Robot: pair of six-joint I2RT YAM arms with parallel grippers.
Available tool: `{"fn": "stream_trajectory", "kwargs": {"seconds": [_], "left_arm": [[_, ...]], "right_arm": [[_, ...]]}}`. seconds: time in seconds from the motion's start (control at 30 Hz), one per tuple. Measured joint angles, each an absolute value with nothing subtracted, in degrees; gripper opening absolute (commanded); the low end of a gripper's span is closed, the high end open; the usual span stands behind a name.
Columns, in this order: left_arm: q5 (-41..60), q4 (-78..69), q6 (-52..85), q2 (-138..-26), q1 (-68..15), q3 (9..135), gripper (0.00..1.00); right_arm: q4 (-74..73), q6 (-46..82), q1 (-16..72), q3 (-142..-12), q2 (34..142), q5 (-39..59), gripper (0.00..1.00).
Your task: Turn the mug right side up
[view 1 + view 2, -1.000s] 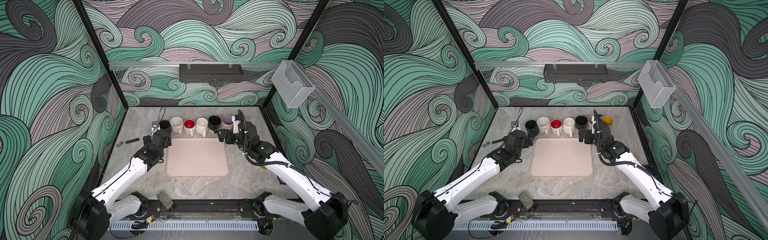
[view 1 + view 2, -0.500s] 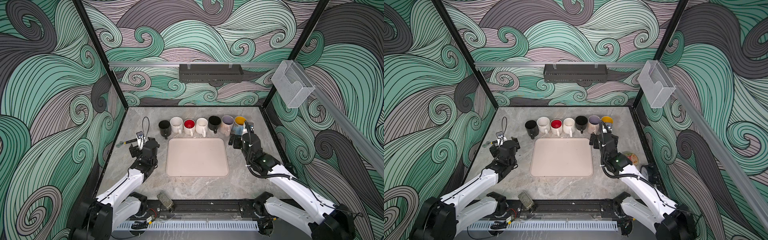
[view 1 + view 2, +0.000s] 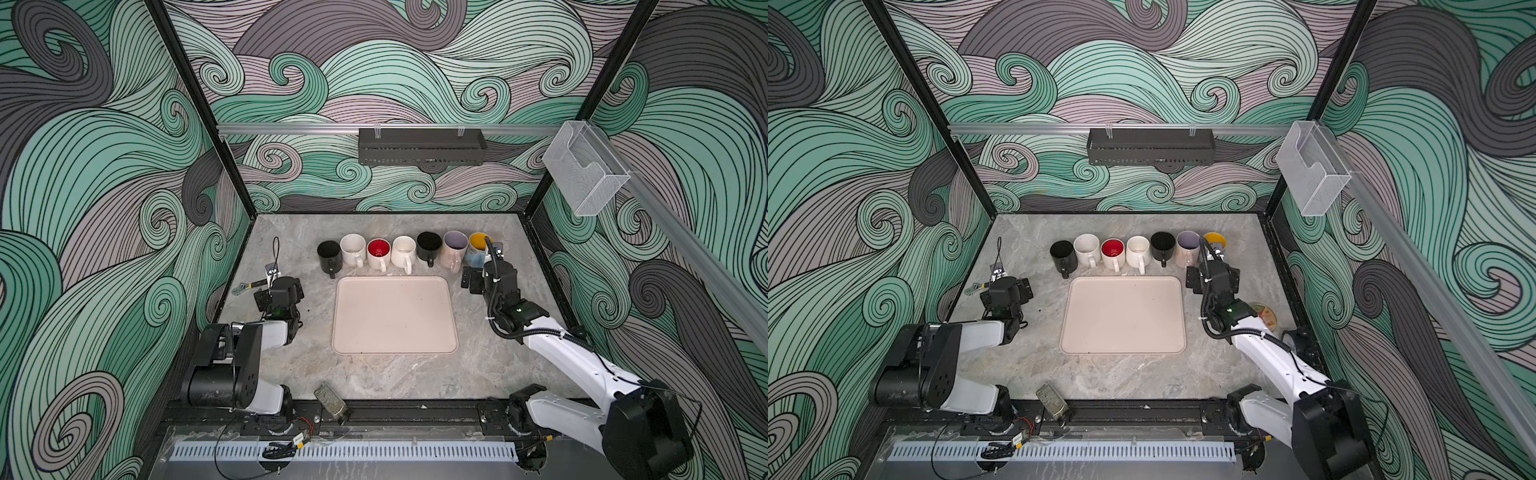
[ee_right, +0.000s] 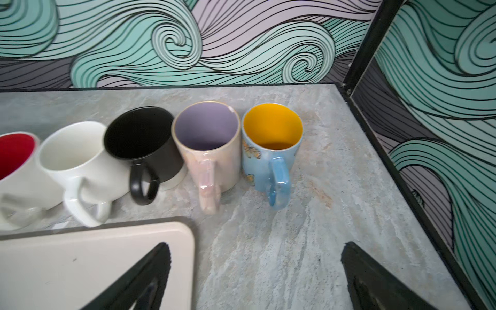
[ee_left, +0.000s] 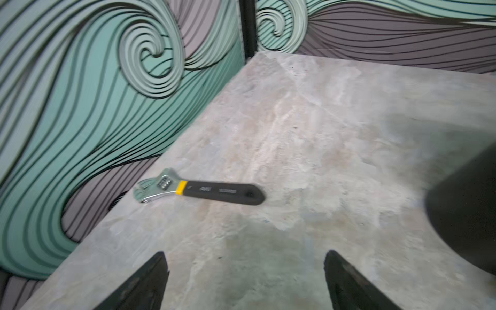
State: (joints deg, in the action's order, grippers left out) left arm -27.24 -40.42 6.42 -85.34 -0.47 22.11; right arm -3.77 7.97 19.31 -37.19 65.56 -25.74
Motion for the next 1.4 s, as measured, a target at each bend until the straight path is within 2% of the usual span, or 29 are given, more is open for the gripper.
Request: {"fn": "stream_trajectory", "kwargs": {"seconds": [0.1, 0.33, 0.5, 0.63, 0.93, 1.4], "left_arm": [[-22.79, -43.46, 4.89, -89.14, -0.47, 22.81, 0.99], [-18.65, -41.23, 4.51, -88.58, -0.23, 24.77, 0.99], [-17.67, -40.47, 4.51, -88.58, 0.27, 25.04, 0.98], [-17.28, -40.1, 4.54, -88.58, 0.32, 25.06, 0.99], [-17.26, -39.86, 4.51, -88.53, 0.32, 25.06, 0.99], [-17.23, -39.86, 4.54, -88.49, 0.32, 25.06, 0.98]], "right_arm": [[-7.77, 6.35, 14.87, -35.09, 67.4, -25.54, 0.99], [-19.0, 3.44, 6.83, -31.31, 75.09, -24.34, 0.99], [-27.33, 2.07, 4.62, -27.11, 82.02, -19.53, 0.99], [-42.39, 0.49, 4.47, -22.24, 87.35, -16.16, 0.99], [-48.97, 0.12, 3.84, -21.15, 88.62, -13.72, 0.99], [-48.25, 0.19, 2.59, -22.98, 88.53, -11.05, 0.99]]}}
